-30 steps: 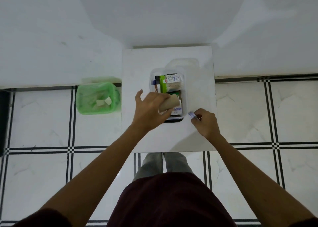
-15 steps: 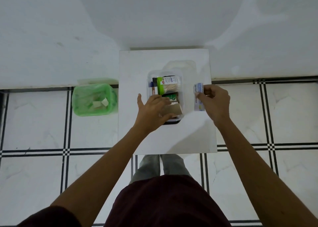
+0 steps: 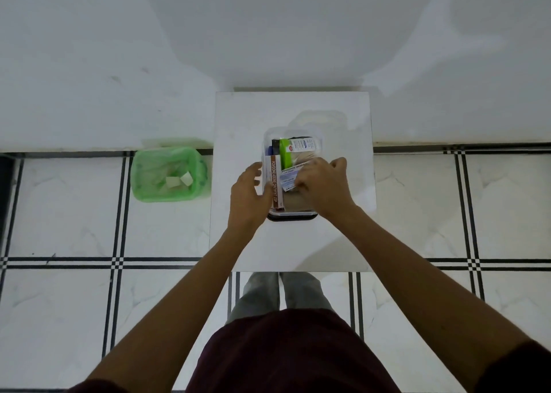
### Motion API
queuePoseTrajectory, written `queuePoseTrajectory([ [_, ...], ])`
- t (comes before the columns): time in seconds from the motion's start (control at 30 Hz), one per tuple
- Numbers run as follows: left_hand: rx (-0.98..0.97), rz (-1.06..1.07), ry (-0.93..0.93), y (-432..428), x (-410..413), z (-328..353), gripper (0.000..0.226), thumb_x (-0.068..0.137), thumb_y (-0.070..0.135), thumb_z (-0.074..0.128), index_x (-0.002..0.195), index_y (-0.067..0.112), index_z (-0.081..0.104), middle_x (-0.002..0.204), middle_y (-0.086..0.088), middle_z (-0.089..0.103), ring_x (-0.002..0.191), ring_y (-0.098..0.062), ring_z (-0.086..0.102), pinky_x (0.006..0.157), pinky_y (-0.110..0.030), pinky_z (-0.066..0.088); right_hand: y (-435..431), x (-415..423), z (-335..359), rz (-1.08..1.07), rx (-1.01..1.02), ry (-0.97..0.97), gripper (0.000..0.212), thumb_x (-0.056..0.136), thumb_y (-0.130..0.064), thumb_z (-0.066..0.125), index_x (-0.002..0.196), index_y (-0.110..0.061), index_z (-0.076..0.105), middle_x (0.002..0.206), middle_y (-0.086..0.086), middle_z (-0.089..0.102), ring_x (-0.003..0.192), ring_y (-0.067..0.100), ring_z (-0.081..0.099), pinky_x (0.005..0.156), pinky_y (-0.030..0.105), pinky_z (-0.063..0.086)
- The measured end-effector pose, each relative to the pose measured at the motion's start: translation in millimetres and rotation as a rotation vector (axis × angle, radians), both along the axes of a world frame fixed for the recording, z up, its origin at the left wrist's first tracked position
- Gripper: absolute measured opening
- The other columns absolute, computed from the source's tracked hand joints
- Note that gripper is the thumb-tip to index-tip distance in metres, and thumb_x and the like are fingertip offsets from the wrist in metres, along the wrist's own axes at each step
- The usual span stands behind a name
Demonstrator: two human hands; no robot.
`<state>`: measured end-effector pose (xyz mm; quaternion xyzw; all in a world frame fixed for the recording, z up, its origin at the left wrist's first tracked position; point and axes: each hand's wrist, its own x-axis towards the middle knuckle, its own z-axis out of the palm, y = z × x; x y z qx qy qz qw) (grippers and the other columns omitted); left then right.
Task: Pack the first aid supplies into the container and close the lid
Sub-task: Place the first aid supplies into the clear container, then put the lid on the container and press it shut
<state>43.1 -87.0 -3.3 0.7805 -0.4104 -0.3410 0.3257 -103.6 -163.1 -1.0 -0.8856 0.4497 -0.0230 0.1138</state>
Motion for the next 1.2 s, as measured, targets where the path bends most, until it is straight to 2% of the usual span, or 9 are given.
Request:
queuePoseTrajectory([
  [0.17, 0.16, -0.121, 0.031, -9, 8, -1, 0.038, 0.095, 0.02, 0.046, 0.132, 0.014, 0.049, 0.111, -0.013, 0.067, 0.073, -0.017, 0.062, 0.051, -0.015, 0.048, -3, 7, 4, -0.055, 0.193, 0.146, 0.02, 0.086, -0.033, 0.054, 0.078, -0.024, 0.071, 0.083, -0.009, 0.068, 0.087, 0.015, 0.054, 0.071, 0.037, 0.02],
  [0.37, 0.241, -0.161, 0.053, -14, 11, 5, 0.033, 0.093, 0.014, 0.043, 0.126, 0.011, 0.05, 0.11, -0.017, 0.066, 0.087, -0.032, 0.068, 0.066, -0.046, 0.06, -1, 8, -3, -0.139, 0.276, 0.029, 0.028, 0.085, -0.015, 0.045, 0.07, -0.02, 0.067, 0.082, -0.003, 0.068, 0.082, 0.018, 0.056, 0.064, 0.033, 0.006],
  [0.5, 0.233, -0.168, 0.035, -11, 14, 11, 0.027, 0.092, 0.009, 0.04, 0.116, 0.006, 0.053, 0.105, -0.017, 0.069, 0.082, -0.031, 0.069, 0.061, -0.043, 0.06, 4, -4, 14, -0.267, 0.262, -0.426, 0.013, 0.086, -0.013, 0.062, 0.087, -0.018, 0.074, 0.086, 0.0, 0.073, 0.078, 0.018, 0.061, 0.075, 0.035, 0.043],
  [0.6, 0.181, -0.146, 0.011, 0, 23, 15, 0.026, 0.094, 0.009, 0.041, 0.118, 0.004, 0.051, 0.104, -0.016, 0.069, 0.08, -0.03, 0.069, 0.062, -0.04, 0.06, 11, -23, 28, -0.621, 0.128, -0.761, 0.01, 0.087, -0.011, 0.065, 0.094, -0.01, 0.071, 0.088, 0.003, 0.071, 0.076, 0.016, 0.062, 0.069, 0.014, 0.048],
  [0.7, 0.127, -0.09, -0.004, 7, 37, 18, 0.031, 0.094, 0.006, 0.042, 0.123, 0.005, 0.05, 0.102, -0.014, 0.07, 0.075, -0.027, 0.069, 0.062, -0.042, 0.06, 14, -34, 10, -0.927, 0.377, -0.599, 0.02, 0.087, -0.017, 0.065, 0.104, -0.006, 0.066, 0.097, 0.009, 0.069, 0.088, 0.022, 0.065, 0.071, 0.018, 0.045],
  [0.8, 0.114, -0.068, -0.036, 10, 50, 16, 0.032, 0.092, 0.003, 0.043, 0.122, 0.006, 0.052, 0.101, -0.015, 0.071, 0.078, -0.028, 0.07, 0.062, -0.04, 0.06, 19, -31, -26, -0.932, 0.701, -0.336, 0.047, 0.077, -0.035, 0.076, 0.104, 0.001, 0.061, 0.098, 0.013, 0.065, 0.092, 0.028, 0.061, 0.072, 0.028, 0.043],
  [0.87, 0.132, -0.068, -0.029, 12, 55, 15, 0.032, 0.093, 0.003, 0.044, 0.123, 0.005, 0.052, 0.106, -0.018, 0.07, 0.083, -0.03, 0.07, 0.065, -0.041, 0.06, 22, -22, -48, -0.946, 0.774, -0.269, 0.054, 0.066, -0.042, 0.083, 0.09, -0.003, 0.054, 0.082, 0.01, 0.056, 0.081, 0.029, 0.057, 0.065, 0.033, 0.046],
  [1.0, 0.189, -0.082, 0.001, 16, 59, 13, 0.031, 0.095, 0.006, 0.043, 0.126, 0.005, 0.049, 0.112, -0.017, 0.068, 0.086, -0.029, 0.069, 0.064, -0.037, 0.06, 20, -9, -78, -1.003, 0.737, -0.116, 0.058, 0.056, -0.049, 0.085, 0.088, -0.007, 0.06, 0.097, 0.012, 0.057, 0.091, 0.031, 0.058, 0.081, 0.047, 0.053],
  [1.2, 0.204, -0.059, 0.048, 19, 53, 8, 0.033, 0.095, 0.005, 0.042, 0.126, 0.008, 0.05, 0.11, -0.017, 0.069, 0.078, -0.025, 0.067, 0.057, -0.034, 0.059, 13, -29, -72, -1.014, 0.89, -0.47, 0.03, 0.078, -0.02, 0.074, 0.061, -0.009, 0.052, 0.086, 0.019, 0.06, 0.085, 0.034, 0.061, 0.078, 0.046, 0.054],
])
